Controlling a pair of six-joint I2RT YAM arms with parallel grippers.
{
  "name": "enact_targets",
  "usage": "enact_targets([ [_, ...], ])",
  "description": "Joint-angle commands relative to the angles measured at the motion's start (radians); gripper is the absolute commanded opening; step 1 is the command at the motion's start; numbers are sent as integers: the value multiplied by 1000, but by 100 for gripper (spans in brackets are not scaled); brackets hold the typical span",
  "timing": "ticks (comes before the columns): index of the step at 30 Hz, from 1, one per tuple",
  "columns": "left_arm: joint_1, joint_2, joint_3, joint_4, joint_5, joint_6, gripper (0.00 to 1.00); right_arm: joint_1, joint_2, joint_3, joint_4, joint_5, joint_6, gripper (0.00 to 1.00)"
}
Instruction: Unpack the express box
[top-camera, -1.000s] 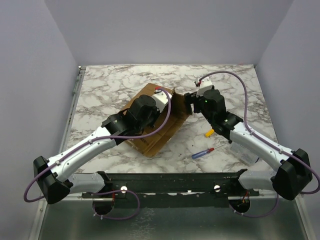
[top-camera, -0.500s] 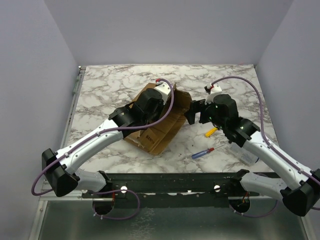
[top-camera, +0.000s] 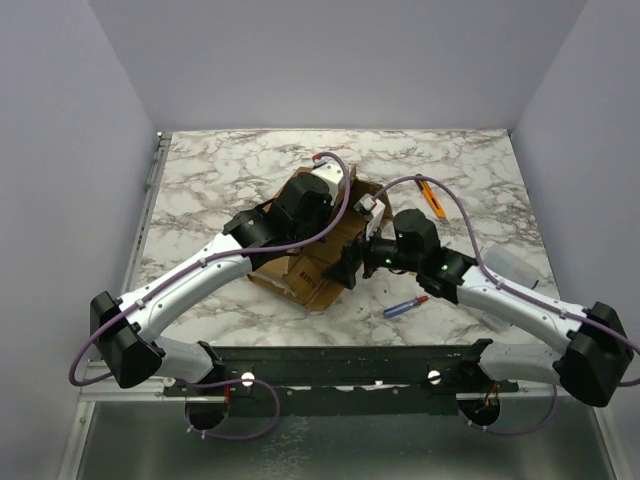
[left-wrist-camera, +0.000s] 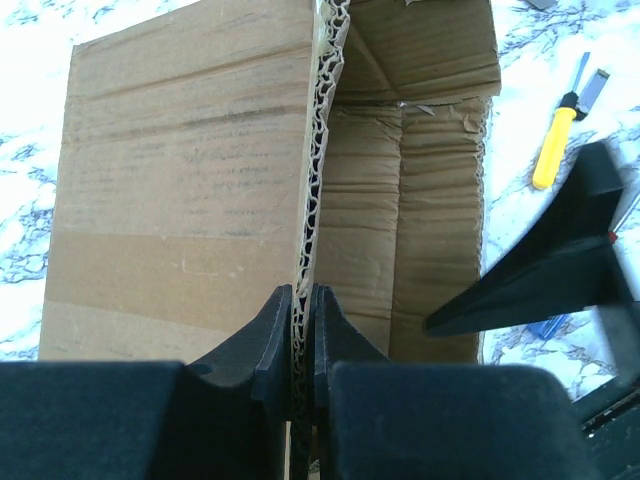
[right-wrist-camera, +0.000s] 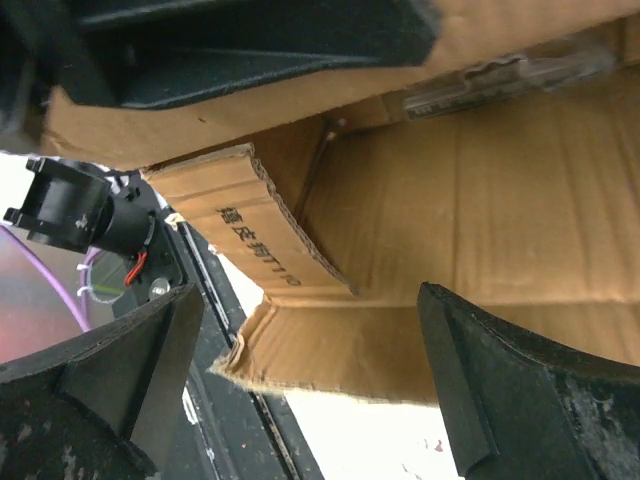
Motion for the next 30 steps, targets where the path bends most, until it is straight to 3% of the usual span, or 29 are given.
enact_targets([
  [1, 1, -3, 41, 45, 71, -17, 0, 5, 111, -9, 254, -154, 31, 100],
  [6, 2, -14, 38, 41, 70, -32, 0, 11, 240, 40, 285, -286, 24, 100],
  [12, 6, -3, 45, 54, 19, -76, 0, 37, 254, -33, 442, -358, 108, 100],
  [16, 8, 19, 62, 64, 42, -101, 0, 68, 238, -38, 454, -338, 138, 92],
  [19, 10, 30, 66, 70, -19, -115, 0, 86, 203, -38, 405, -297, 127, 79],
  [23, 17, 33, 99, 61, -36, -102, 0, 135, 113, -54, 309, -180, 101, 67],
  [30, 27, 48, 149, 54, -90, -102, 0, 333, 26, -38, 149, 288, 60, 60],
])
